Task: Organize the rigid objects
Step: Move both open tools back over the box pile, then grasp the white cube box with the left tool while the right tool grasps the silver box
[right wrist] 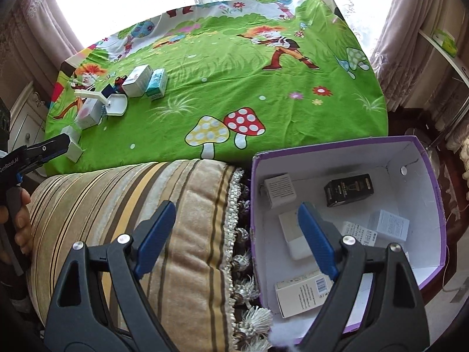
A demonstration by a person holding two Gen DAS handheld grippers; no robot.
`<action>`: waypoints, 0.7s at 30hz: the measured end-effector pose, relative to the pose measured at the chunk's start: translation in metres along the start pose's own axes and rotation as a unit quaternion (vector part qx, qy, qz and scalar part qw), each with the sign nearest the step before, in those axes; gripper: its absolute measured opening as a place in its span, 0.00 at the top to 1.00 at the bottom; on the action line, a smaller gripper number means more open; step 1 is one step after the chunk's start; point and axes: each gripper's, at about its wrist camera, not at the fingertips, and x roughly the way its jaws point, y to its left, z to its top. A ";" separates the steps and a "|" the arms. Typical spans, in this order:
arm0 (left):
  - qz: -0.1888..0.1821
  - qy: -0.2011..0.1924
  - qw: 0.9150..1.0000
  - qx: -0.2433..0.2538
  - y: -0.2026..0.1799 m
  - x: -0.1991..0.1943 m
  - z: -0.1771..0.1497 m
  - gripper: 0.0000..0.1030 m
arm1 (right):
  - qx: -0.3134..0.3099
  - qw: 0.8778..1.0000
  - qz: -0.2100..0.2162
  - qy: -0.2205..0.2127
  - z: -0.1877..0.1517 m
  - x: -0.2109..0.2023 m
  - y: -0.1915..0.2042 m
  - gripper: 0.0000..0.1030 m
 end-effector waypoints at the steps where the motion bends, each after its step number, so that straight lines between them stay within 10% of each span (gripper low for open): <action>1: 0.003 -0.003 1.000 -0.006 0.009 -0.004 0.000 0.34 | -0.004 1.000 0.001 0.000 0.002 0.000 0.003 0.15; 21: 0.126 -0.019 0.990 -0.058 0.115 -0.018 0.038 0.34 | -0.159 0.986 0.056 0.013 0.042 0.027 0.152 0.15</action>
